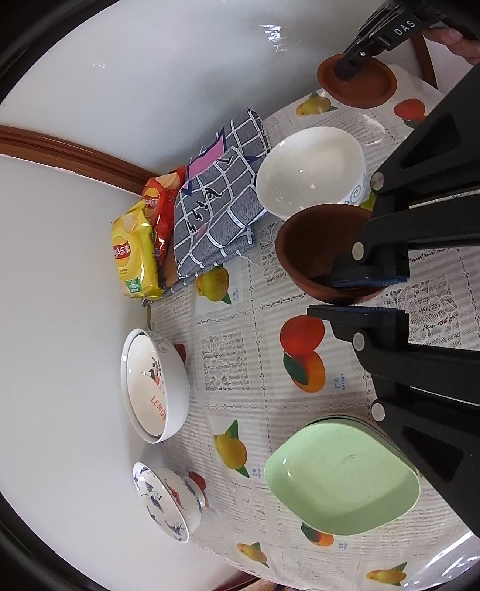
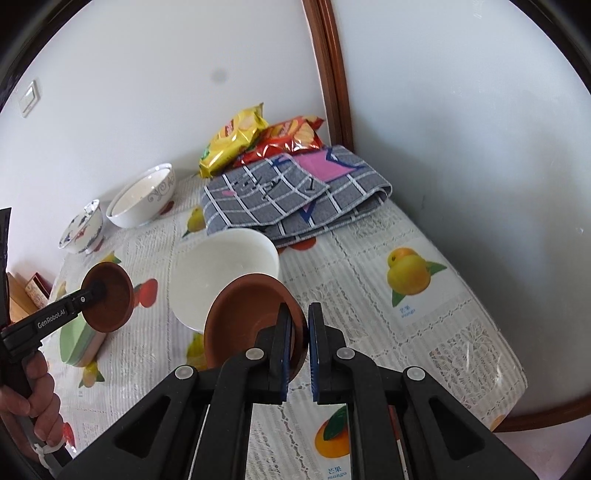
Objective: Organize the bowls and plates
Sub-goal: 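Lift the terracotta dish and lower it into the white bowl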
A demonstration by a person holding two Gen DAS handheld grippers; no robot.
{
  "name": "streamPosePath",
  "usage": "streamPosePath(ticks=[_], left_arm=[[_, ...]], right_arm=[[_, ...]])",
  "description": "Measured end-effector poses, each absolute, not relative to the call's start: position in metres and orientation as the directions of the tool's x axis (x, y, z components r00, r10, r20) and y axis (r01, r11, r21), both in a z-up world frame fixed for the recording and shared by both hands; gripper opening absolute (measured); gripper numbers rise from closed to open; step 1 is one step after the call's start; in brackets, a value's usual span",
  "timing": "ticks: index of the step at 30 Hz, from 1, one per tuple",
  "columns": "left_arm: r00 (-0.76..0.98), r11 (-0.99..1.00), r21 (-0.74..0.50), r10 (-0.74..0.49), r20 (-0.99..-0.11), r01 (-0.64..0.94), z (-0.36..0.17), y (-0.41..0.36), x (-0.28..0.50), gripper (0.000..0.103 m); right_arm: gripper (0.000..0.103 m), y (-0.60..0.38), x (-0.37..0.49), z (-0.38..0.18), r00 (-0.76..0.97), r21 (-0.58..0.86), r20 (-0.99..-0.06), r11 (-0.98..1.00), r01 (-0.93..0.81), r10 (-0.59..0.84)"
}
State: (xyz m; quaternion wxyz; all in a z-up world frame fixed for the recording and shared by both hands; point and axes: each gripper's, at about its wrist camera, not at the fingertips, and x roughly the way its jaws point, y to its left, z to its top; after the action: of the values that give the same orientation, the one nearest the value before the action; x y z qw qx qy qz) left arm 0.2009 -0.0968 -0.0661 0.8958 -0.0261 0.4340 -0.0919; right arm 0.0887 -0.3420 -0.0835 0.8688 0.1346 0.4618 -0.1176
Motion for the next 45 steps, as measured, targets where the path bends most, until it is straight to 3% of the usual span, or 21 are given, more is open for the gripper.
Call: streamPosePath(ticks=[16,45], left_arm=[[0.649,0.985,-0.133,-0.174,-0.741,0.112,-0.040,-0.072,0.204,0.008],[0.600,0.984,-0.157,-0.174,-0.781,0.082,-0.077,-0.055,0.252,0.008]], right_arm=[[0.009,-0.323,0.117,-0.051,0.596,0.109,-0.798,0.950,0.292,-0.092],[0.009,-0.297,0.191,-0.141,0.429,0.000,-0.897,0.969,0.245,-0.108]])
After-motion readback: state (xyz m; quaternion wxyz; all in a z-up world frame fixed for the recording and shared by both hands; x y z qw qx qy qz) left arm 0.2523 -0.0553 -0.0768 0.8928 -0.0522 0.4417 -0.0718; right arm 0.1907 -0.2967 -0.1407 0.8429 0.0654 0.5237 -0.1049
